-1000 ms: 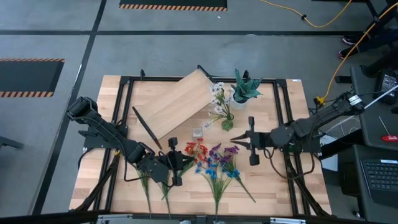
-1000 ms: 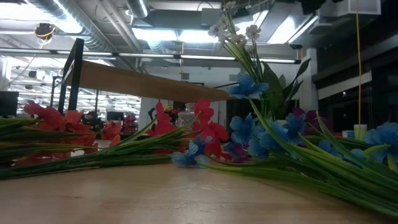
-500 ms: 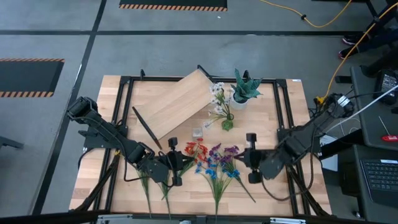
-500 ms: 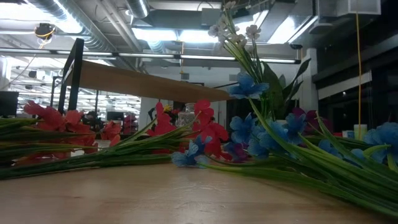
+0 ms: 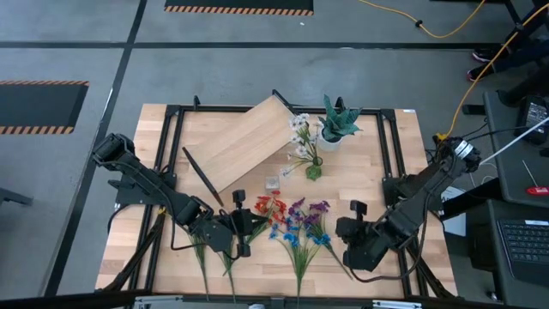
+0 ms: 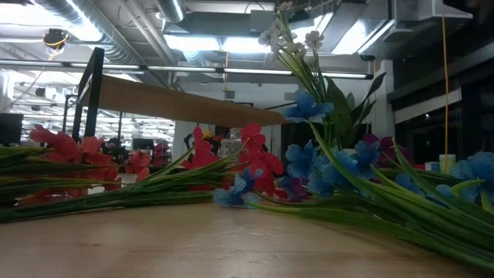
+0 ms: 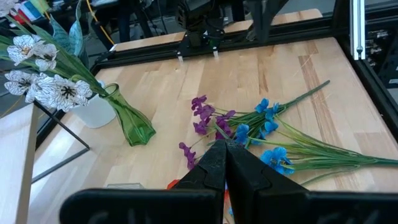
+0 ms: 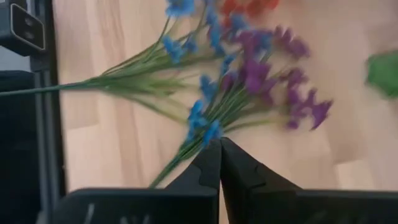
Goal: Pick and place flowers into a vace then onto a shelf
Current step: Adjust the purple flowers
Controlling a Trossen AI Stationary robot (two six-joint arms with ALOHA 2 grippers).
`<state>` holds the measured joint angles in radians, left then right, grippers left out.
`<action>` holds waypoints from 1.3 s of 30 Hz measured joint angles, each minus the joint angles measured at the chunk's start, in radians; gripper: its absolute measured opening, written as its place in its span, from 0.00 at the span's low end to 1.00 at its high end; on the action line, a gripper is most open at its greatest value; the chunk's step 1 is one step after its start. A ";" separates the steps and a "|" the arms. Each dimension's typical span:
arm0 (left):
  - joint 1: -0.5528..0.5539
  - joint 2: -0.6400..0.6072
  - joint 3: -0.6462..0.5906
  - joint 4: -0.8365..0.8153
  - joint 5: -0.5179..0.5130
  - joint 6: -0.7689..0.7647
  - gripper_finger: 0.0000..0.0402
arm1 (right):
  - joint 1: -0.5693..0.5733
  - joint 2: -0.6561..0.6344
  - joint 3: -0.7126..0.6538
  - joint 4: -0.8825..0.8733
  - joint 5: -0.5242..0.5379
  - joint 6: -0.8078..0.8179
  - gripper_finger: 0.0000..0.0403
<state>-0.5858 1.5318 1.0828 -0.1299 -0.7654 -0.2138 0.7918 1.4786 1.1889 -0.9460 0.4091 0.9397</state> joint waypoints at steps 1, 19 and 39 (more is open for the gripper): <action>0.000 0.000 0.000 0.000 0.000 0.000 0.01 | 0.007 0.006 0.000 0.000 -0.010 0.027 0.02; 0.000 0.000 0.000 0.000 0.000 -0.008 0.01 | 0.067 0.235 0.090 -0.071 -0.134 0.211 0.00; 0.000 0.000 0.000 0.000 0.000 -0.008 0.01 | 0.037 0.238 0.064 -0.035 -0.099 0.298 0.43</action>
<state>-0.5858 1.5318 1.0828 -0.1303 -0.7654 -0.2218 0.8284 1.7168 1.2528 -0.9814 0.3102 1.2376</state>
